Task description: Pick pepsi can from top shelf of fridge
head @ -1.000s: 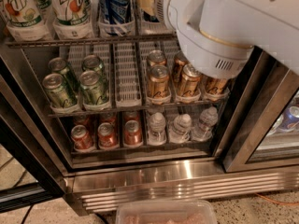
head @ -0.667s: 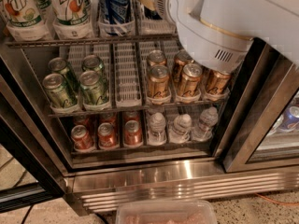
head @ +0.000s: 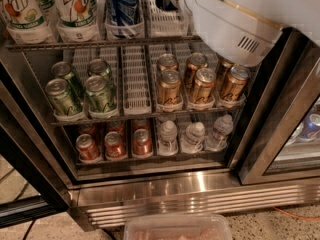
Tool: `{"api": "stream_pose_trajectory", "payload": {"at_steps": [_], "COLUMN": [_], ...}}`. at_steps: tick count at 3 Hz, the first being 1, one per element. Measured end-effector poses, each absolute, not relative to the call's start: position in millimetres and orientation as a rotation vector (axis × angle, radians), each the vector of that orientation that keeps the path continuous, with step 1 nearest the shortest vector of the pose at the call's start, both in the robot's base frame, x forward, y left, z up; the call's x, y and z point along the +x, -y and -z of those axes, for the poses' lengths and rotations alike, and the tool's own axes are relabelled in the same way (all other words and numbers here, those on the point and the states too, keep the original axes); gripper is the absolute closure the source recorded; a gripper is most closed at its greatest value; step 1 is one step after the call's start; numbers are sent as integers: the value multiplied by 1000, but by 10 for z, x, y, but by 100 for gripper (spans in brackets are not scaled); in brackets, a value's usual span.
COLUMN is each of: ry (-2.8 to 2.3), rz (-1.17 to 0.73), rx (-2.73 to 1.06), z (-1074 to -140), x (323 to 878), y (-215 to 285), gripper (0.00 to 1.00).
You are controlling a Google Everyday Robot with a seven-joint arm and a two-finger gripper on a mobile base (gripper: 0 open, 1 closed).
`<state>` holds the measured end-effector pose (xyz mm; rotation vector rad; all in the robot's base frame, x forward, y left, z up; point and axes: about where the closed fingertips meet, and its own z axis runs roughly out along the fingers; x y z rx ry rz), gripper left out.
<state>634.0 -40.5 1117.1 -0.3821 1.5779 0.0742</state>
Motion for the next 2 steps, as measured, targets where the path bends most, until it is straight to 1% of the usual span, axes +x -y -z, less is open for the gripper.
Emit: {"api": "stream_pose_trajectory", "payload": {"at_steps": [1,2], "ry": [-1585,-1632], "rz": [-92,-85], "rx": [-407,-457], "z": [-11162,-10937], "x": [6194,5996], "y": [348,300], "gripper": [100,100]}}
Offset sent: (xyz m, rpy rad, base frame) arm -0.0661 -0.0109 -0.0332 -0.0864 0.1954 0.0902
